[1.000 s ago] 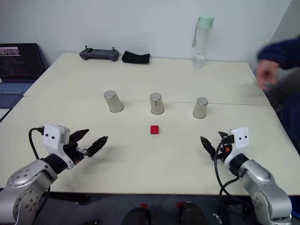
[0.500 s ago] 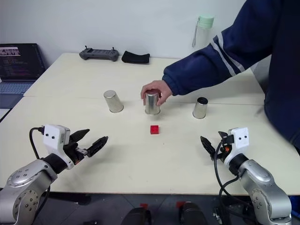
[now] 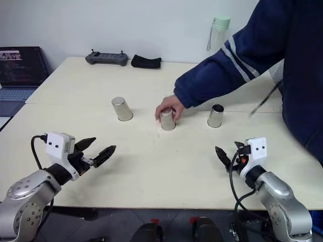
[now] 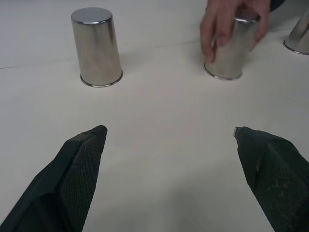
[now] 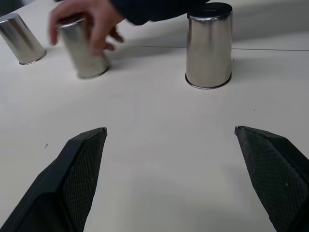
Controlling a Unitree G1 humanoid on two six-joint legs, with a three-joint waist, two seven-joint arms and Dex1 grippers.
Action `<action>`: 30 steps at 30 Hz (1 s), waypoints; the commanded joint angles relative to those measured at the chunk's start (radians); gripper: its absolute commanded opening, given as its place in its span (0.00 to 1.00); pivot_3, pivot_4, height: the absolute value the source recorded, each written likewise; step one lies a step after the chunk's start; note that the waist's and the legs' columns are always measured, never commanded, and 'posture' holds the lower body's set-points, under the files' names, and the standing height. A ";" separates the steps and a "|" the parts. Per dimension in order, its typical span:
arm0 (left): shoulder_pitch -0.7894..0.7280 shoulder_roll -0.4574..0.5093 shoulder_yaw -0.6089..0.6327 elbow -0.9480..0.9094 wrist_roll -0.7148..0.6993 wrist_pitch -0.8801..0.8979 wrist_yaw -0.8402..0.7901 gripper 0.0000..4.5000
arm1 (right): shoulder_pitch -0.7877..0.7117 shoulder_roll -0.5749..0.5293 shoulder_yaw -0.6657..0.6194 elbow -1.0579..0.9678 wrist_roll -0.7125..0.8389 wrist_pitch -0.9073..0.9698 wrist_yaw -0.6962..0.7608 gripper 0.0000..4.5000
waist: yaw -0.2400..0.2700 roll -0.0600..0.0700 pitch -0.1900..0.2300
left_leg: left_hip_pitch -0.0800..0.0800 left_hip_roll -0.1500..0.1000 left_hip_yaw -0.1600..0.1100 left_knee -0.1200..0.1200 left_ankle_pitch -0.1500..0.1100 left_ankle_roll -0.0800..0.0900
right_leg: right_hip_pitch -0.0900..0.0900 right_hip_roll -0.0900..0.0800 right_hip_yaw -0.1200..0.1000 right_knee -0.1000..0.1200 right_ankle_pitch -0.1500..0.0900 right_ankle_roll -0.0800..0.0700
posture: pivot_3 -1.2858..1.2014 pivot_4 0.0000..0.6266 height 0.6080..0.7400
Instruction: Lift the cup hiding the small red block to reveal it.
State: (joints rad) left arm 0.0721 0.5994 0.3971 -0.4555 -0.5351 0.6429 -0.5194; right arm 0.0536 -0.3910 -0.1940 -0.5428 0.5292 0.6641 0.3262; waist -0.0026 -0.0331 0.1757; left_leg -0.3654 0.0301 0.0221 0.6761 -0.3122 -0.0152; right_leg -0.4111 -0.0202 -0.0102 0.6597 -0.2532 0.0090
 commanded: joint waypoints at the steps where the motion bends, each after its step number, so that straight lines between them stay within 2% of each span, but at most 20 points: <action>1: -0.008 0.014 0.002 -0.007 0.005 -0.027 -0.012 1.00 | -0.011 -0.001 -0.005 -0.016 0.000 -0.023 0.005 1.00 | 0.000 0.000 0.000 | 0.000 0.000 0.000 0.000 0.000 0.000 | 0.000 0.000 0.000 0.000 0.000 0.000 | 0.52 0.24 1.00; 30: -0.024 0.016 -0.012 0.009 0.025 -0.040 -0.028 1.00 | 0.000 0.001 -0.003 -0.026 -0.001 -0.029 0.002 1.00 | 0.000 0.000 0.000 | 0.000 0.000 0.000 0.000 0.000 0.000 | 0.000 0.000 0.000 0.000 0.000 0.000 | 0.52 0.24 1.00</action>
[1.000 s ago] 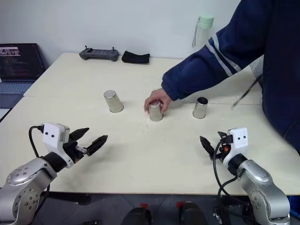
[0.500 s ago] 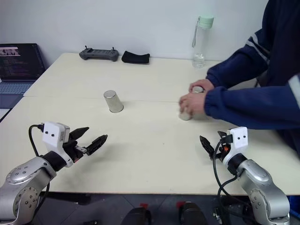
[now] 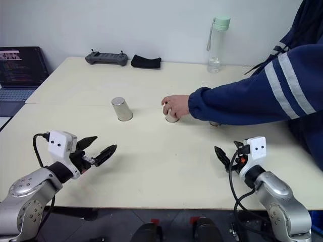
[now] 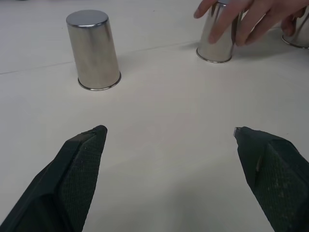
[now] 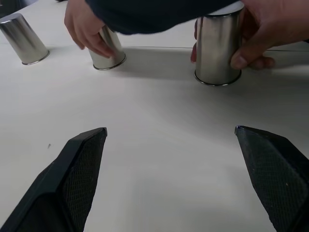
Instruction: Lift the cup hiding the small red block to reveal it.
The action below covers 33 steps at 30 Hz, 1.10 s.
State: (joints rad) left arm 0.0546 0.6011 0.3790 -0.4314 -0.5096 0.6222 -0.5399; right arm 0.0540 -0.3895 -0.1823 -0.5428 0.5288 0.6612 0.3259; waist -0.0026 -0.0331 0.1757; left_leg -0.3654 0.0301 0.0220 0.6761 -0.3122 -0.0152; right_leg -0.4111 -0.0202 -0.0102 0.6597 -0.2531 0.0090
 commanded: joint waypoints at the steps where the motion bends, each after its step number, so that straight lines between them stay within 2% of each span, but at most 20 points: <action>1: -0.006 0.015 0.007 -0.015 -0.001 -0.019 -0.008 1.00 | 0.001 -0.001 -0.014 -0.027 0.000 -0.027 0.003 1.00 | 0.000 0.000 0.000 | 0.000 0.000 0.000 0.000 0.000 0.000 | 0.000 0.000 0.000 0.000 0.000 0.000 | 0.52 0.24 1.00; 7: 0.001 0.012 0.006 -0.021 0.001 -0.020 -0.006 1.00 | 0.012 -0.005 -0.018 -0.029 -0.008 -0.035 0.002 1.00 | 0.000 0.000 0.000 | 0.000 0.000 0.000 0.000 0.000 0.000 | 0.000 0.000 0.000 0.000 0.000 0.000 | 0.52 0.24 1.00; 18: -0.021 0.011 -0.058 -0.095 -0.046 0.001 -0.037 1.00 | -0.085 0.032 0.018 0.095 -0.149 -0.107 -0.094 1.00 | 0.000 0.000 0.000 | 0.000 0.000 0.000 0.000 0.000 0.000 | 0.000 0.000 0.000 0.000 0.000 0.000 | 0.52 0.24 1.00; 27: -0.181 0.017 -0.119 -0.135 -0.150 -0.001 -0.117 1.00 | -0.355 0.120 0.066 0.470 -0.227 -0.266 -0.078 1.00 | -0.004 0.001 0.000 | 0.001 -0.001 0.001 0.001 0.001 0.000 | 0.000 0.001 0.001 0.003 0.001 0.000 | 0.52 0.24 1.00; 33: -0.172 0.020 -0.162 -0.157 -0.158 -0.003 -0.128 1.00 | -0.470 0.163 0.065 0.684 -0.255 -0.375 -0.068 1.00 | -0.005 0.001 0.001 | 0.000 -0.001 0.002 0.000 0.000 0.000 | 0.000 0.000 0.002 0.001 0.003 -0.006 | 0.52 0.24 1.00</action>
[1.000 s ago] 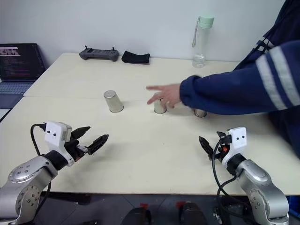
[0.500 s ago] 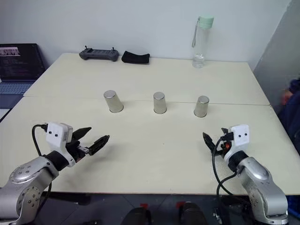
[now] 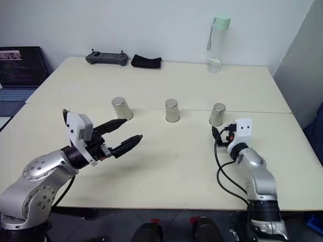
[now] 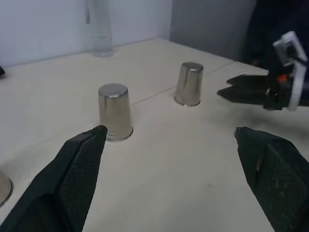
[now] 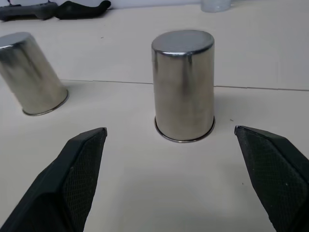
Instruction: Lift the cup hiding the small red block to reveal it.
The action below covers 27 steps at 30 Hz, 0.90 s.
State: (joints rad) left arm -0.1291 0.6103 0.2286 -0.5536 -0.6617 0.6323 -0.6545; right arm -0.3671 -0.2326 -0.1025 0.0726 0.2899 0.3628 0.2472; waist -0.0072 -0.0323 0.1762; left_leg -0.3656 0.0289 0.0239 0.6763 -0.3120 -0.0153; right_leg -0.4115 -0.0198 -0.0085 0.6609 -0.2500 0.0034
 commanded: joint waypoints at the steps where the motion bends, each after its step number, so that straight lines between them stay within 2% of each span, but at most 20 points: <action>1: 0.018 0.011 -0.013 -0.031 -0.002 -0.019 -0.016 1.00 | -0.070 0.012 -0.020 0.107 -0.021 -0.097 0.005 1.00 | -0.001 0.000 0.000 | 0.000 0.000 0.000 0.000 0.000 0.000 | 0.000 0.000 0.000 0.000 0.000 0.000 | 0.52 0.24 1.00; 15: -0.011 0.021 -0.042 0.050 0.037 -0.067 -0.060 1.00 | -0.322 0.005 -0.044 0.559 -0.086 -0.377 0.016 1.00 | -0.012 0.001 0.000 | 0.001 0.000 0.001 0.000 0.000 0.000 | -0.001 0.000 0.001 0.002 0.000 0.000 | 0.52 0.24 1.00; 27: -0.013 0.038 -0.032 0.073 0.047 -0.083 -0.074 1.00 | -0.453 0.020 -0.047 0.781 -0.081 -0.481 0.096 1.00 | -0.023 0.001 0.001 | 0.000 0.001 0.001 0.000 0.000 0.000 | -0.001 -0.001 0.001 0.002 0.000 0.000 | 0.52 0.24 1.00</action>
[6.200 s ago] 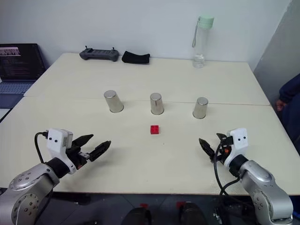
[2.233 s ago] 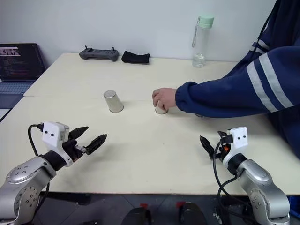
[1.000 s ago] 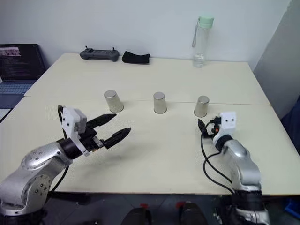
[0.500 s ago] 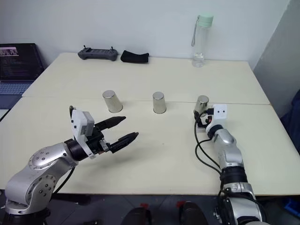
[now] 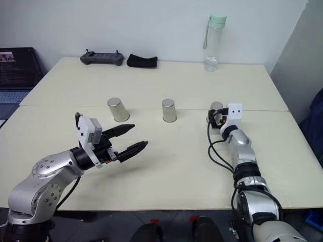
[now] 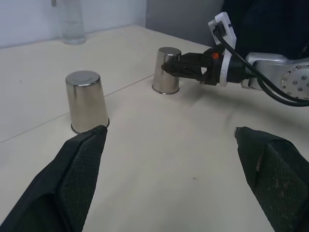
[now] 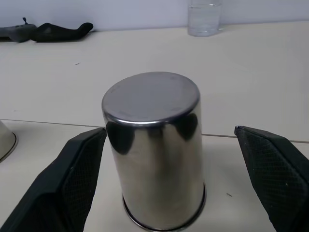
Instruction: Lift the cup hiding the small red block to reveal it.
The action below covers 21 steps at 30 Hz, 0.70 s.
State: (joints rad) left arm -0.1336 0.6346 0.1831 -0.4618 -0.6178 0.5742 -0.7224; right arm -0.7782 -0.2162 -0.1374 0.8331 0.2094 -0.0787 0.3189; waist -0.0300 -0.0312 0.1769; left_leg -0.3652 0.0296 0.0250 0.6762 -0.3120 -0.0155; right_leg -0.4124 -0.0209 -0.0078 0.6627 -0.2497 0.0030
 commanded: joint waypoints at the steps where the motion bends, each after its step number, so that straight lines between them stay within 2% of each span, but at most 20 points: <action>1: -0.008 0.015 0.016 -0.020 0.004 -0.025 -0.006 1.00 | -0.047 0.006 -0.012 0.030 0.000 -0.043 0.031 1.00 | 0.000 0.000 0.000 | 0.000 0.000 0.000 0.000 0.000 0.000 | 0.000 0.000 0.000 0.000 0.000 0.000 | 0.52 0.24 1.00; 12: -0.004 0.023 0.023 -0.017 0.016 -0.031 0.000 1.00 | -0.125 0.001 -0.018 0.186 -0.017 -0.104 0.055 1.00 | -0.001 0.000 0.000 | 0.000 0.000 0.000 0.000 0.000 0.000 | 0.000 -0.001 0.000 0.000 0.000 0.000 | 0.52 0.24 1.00; 15: 0.001 0.020 0.020 -0.019 0.019 -0.032 0.003 1.00 | -0.133 -0.012 -0.021 0.221 -0.029 -0.126 0.038 0.90 | 0.000 0.000 0.000 | 0.000 0.000 0.000 0.000 0.000 0.000 | 0.000 -0.001 0.000 0.000 0.000 0.000 | 0.52 0.24 1.00; 20: 0.001 0.019 0.019 -0.020 0.020 -0.031 0.010 1.00 | -0.142 -0.021 -0.023 0.246 -0.044 -0.153 0.014 0.61 | -0.001 0.001 0.000 | 0.000 0.000 0.000 0.000 0.000 0.000 | 0.000 -0.001 0.000 0.000 0.000 0.000 | 0.52 0.24 1.00; 21: 0.000 0.019 0.018 -0.019 0.020 -0.031 0.012 1.00 | -0.143 -0.022 -0.023 0.248 -0.045 -0.157 0.012 0.59 | -0.001 0.001 0.000 | 0.000 0.000 0.000 0.000 0.000 0.000 | 0.000 -0.001 0.000 0.000 0.000 0.000 | 0.52 0.24 1.00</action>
State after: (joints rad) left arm -0.1294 0.6455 0.1853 -0.4610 -0.6032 0.5610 -0.7125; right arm -0.8890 -0.2249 -0.1434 1.0943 0.1709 -0.2057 0.3407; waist -0.0311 -0.0307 0.1772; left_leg -0.3653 0.0294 0.0251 0.6762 -0.3119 -0.0156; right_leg -0.4124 -0.0222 -0.0078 0.6630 -0.2496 0.0028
